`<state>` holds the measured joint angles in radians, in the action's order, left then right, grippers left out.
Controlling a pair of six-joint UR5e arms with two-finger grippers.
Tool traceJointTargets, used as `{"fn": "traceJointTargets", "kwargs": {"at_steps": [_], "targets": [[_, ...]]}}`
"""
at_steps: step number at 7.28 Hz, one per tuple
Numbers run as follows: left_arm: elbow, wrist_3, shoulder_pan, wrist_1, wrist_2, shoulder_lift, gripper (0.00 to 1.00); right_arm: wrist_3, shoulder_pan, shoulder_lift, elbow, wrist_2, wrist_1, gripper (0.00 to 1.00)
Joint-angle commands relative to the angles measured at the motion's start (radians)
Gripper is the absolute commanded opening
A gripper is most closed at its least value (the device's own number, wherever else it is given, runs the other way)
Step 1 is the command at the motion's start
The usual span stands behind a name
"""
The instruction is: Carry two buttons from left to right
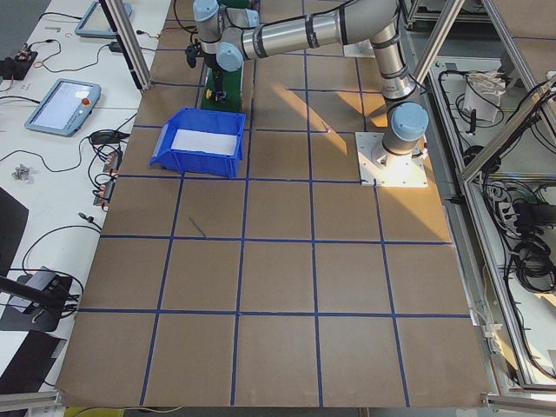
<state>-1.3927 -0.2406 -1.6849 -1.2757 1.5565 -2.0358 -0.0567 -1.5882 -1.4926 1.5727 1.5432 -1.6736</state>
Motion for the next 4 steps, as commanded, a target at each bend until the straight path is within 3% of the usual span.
{"fn": "traceJointTargets", "kwargs": {"at_steps": [1, 2, 4], "targets": [[-0.136, -0.003, 0.013, -0.011, -0.007, 0.206, 1.0, 0.002, 0.001, 0.0, 0.001, 0.002, 0.0, 1.0], [-0.173, 0.009, 0.03, -0.036, -0.007, 0.292, 1.0, 0.002, 0.001, 0.0, 0.001, 0.002, 0.0, 1.0], [-0.189, 0.106, 0.063, -0.088, -0.01, 0.338, 1.0, 0.002, 0.001, 0.002, 0.001, 0.002, 0.0, 1.0]]}}
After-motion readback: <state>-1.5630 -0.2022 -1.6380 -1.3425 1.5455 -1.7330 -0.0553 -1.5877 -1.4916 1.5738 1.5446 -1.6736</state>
